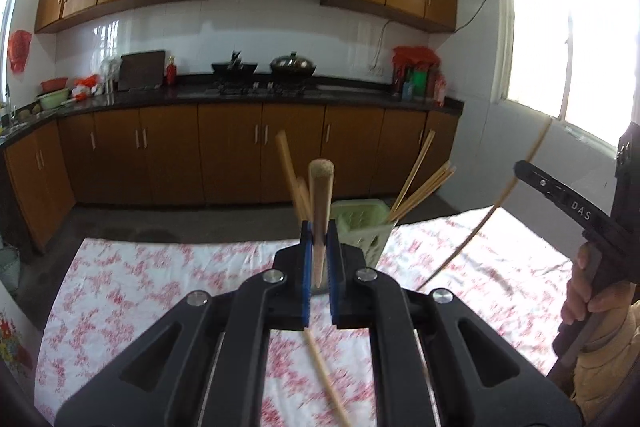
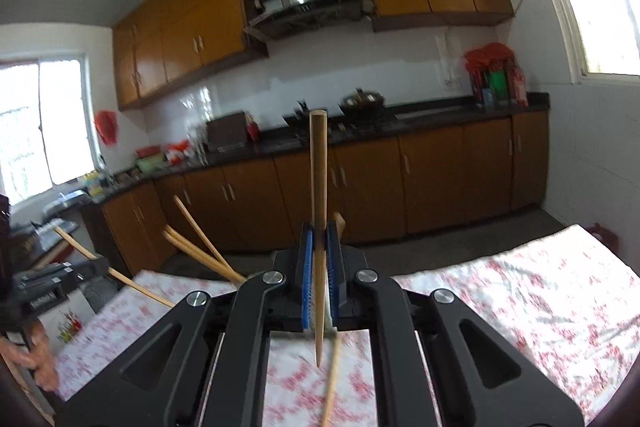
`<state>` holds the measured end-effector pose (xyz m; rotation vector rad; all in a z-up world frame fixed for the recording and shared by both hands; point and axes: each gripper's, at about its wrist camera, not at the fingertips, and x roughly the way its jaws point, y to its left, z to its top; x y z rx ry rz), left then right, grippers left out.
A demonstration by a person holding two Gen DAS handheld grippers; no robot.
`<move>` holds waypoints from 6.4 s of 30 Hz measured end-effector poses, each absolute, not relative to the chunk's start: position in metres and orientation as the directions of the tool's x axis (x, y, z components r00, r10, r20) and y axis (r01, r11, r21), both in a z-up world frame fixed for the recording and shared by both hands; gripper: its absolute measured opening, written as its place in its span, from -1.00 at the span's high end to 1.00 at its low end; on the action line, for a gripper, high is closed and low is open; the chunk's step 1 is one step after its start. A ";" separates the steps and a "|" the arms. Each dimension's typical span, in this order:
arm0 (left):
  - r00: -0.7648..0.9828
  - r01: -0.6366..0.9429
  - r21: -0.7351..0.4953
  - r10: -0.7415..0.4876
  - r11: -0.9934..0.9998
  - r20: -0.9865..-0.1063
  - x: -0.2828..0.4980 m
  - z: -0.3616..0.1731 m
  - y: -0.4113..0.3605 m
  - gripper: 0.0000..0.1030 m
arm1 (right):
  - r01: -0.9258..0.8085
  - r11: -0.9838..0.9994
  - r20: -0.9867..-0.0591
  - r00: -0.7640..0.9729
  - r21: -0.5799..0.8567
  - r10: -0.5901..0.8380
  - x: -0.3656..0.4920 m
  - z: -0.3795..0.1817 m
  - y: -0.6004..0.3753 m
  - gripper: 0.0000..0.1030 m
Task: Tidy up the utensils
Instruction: 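Lift the left gripper's chopstick into the green holder while the right gripper inserts its chopstick, then open the left gripper over the holder while the right gripper opens to release its chopstick, then lower the right gripper onto a chopstick and close while the left gripper approaches another, then close the left gripper on the last chopstick while the right gripper holds its chopstick, then lift the left gripper's chopstick into the green holder while the right gripper inserts its chopstick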
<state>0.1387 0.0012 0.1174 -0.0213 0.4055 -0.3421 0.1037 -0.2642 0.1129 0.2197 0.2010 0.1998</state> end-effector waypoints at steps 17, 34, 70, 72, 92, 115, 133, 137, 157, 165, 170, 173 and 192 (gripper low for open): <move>0.905 0.284 -0.080 -0.295 0.956 -0.307 0.218 0.125 -0.042 0.84 | -0.137 0.977 -0.025 0.989 0.161 0.143 0.180 0.114 -0.226 0.85; 0.910 0.266 -0.082 -0.278 0.961 -0.307 0.230 0.110 -0.039 0.39 | -0.137 0.973 -0.129 0.978 0.185 0.162 0.171 0.102 -0.234 0.16; 0.620 0.156 0.010 -0.089 0.988 -0.779 0.181 -0.103 -0.040 0.50 | -0.003 0.982 -0.786 0.599 0.188 0.152 0.157 -0.101 -0.257 0.85; 0.615 0.146 0.015 -0.078 0.989 -0.785 0.183 -0.109 -0.041 0.73 | -0.009 0.983 -0.783 0.604 0.181 0.149 0.151 -0.101 -0.258 0.85; 0.624 0.050 -0.006 -0.036 0.999 -0.780 0.219 -0.104 0.010 0.25 | -0.024 0.992 -0.768 0.631 0.122 0.110 0.173 -0.105 -0.254 0.83; 0.624 0.044 -0.013 -0.038 0.999 -0.781 0.222 -0.108 0.008 0.16 | -0.025 0.994 -0.768 0.632 0.107 0.099 0.171 -0.105 -0.253 0.82; 0.624 0.043 -0.013 -0.037 0.999 -0.781 0.222 -0.109 0.008 0.16 | -0.024 0.994 -0.768 0.633 0.108 0.099 0.171 -0.104 -0.252 0.82; 0.624 0.044 -0.014 -0.038 0.999 -0.781 0.222 -0.109 0.007 0.15 | -0.024 0.994 -0.766 0.635 0.109 0.099 0.170 -0.104 -0.252 0.82; 0.624 0.042 -0.014 -0.037 0.999 -0.781 0.222 -0.109 0.006 0.14 | -0.023 0.994 -0.766 0.635 0.111 0.100 0.171 -0.104 -0.252 0.82; 0.621 0.111 0.026 -0.049 0.993 -0.782 0.210 -0.109 0.000 0.31 | -0.018 0.991 -0.758 0.642 0.136 0.116 0.161 -0.104 -0.255 0.82; 0.622 0.151 0.034 -0.069 0.988 -0.780 0.204 -0.109 -0.005 0.82 | -0.018 0.991 -0.757 0.644 0.131 0.112 0.160 -0.104 -0.256 0.84; 0.618 0.180 0.066 -0.061 0.982 -0.784 0.201 -0.107 -0.008 0.84 | -0.018 0.993 -0.736 0.669 0.117 0.099 0.154 -0.096 -0.256 0.85; 0.841 0.188 -0.035 -0.180 0.981 -0.510 0.166 0.033 0.007 0.84 | -0.038 0.991 -0.435 0.896 0.130 0.092 0.123 0.013 -0.268 0.85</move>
